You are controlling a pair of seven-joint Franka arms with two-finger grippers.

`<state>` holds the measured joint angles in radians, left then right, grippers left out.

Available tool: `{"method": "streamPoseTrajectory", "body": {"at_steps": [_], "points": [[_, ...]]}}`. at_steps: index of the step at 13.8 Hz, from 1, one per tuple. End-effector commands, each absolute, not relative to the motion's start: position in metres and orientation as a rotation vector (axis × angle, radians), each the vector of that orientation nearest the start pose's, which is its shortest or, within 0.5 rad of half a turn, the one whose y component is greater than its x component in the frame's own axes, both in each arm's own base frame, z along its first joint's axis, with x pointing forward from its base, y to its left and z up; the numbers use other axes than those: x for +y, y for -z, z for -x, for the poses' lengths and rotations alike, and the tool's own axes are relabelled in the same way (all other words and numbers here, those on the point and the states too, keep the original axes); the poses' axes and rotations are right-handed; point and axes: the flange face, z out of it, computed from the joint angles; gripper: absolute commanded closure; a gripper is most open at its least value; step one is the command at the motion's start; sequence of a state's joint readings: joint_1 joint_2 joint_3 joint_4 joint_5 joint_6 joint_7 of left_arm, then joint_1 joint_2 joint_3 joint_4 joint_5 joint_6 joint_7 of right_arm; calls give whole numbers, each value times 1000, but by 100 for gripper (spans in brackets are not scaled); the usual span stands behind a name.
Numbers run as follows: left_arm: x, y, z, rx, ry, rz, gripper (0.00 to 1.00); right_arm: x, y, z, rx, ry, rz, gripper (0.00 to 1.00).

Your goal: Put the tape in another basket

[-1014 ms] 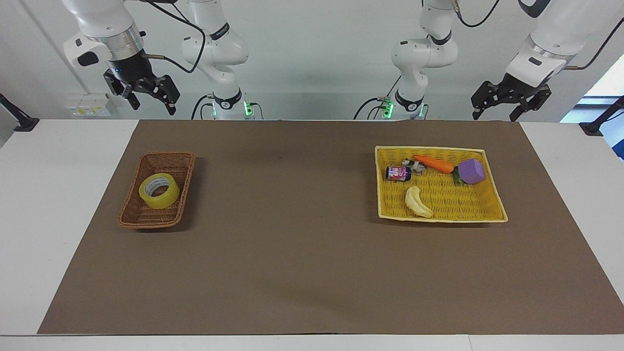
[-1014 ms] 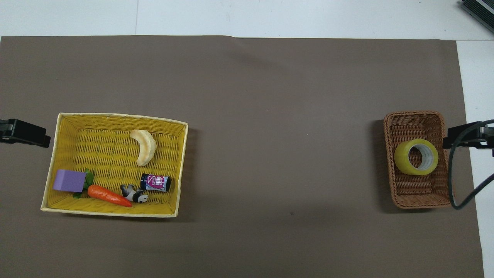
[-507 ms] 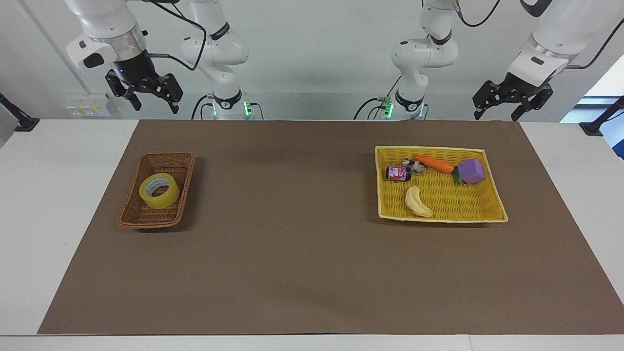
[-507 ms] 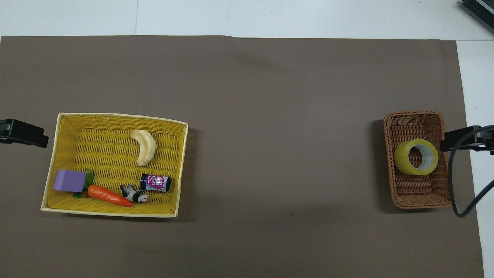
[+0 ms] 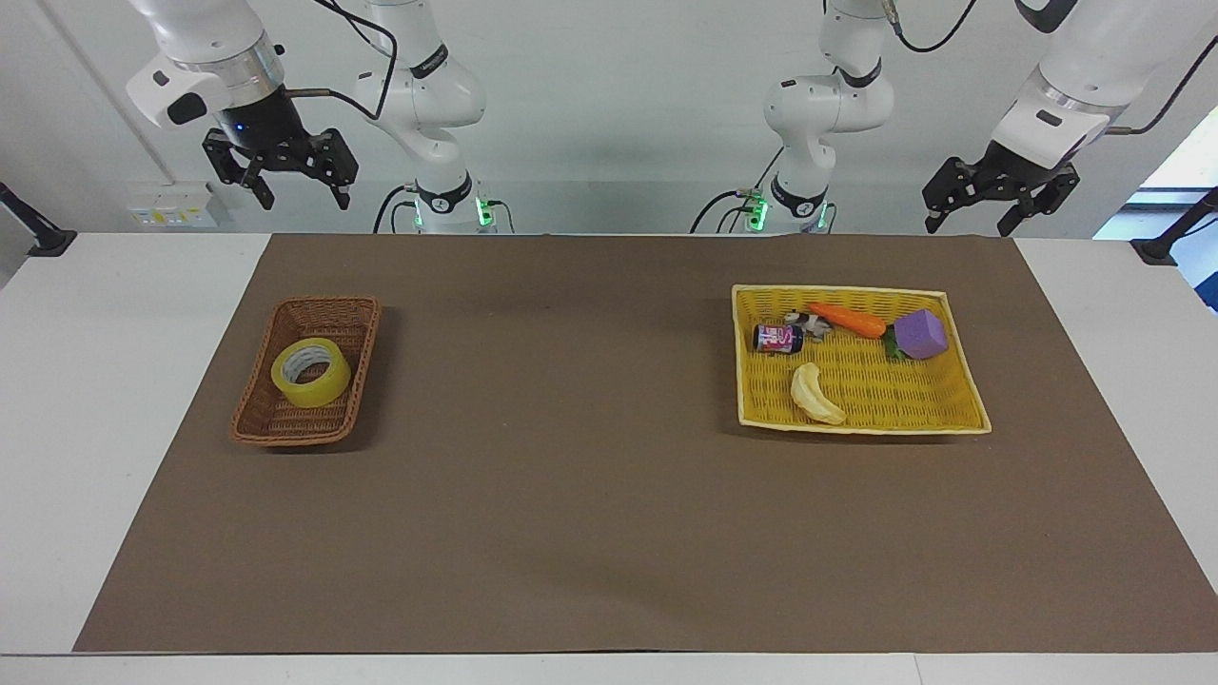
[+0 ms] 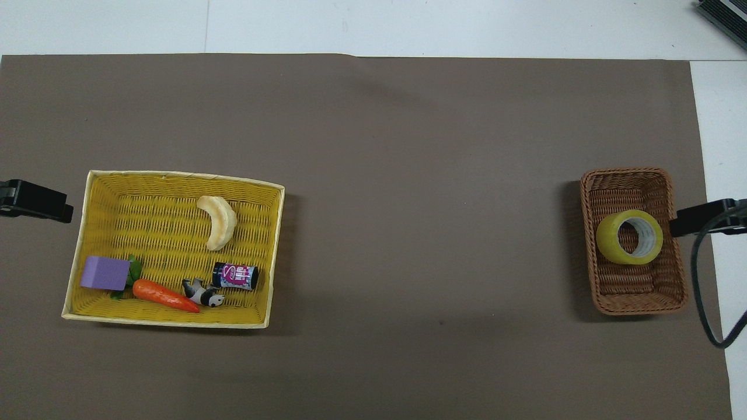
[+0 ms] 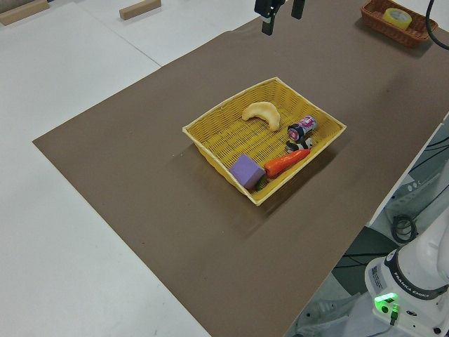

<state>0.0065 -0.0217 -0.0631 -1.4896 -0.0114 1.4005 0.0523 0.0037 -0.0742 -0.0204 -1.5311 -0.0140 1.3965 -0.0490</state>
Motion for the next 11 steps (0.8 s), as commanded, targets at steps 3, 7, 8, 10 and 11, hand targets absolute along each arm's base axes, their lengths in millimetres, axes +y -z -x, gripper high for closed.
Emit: {"method": "streamPoseTrajectory", "body": {"at_steps": [3, 7, 8, 10, 11], "points": [[-29, -665, -524, 167, -102, 3146, 0, -11, -668, -518, -129, -69, 3128, 0], [-29, -664, -524, 167, -104, 3146, 0, -10, -669, -517, -189, -66, 3124, 0], [-29, -664, -524, 164, -104, 3146, 0, -9, -669, -517, -184, -71, 3126, 0], [-29, -665, -523, 162, -106, 3145, 0, -10, -670, -519, -171, -63, 3134, 0], [-30, -665, -523, 165, -104, 3147, 0, -9, -670, -519, -173, -60, 3135, 0]]}}
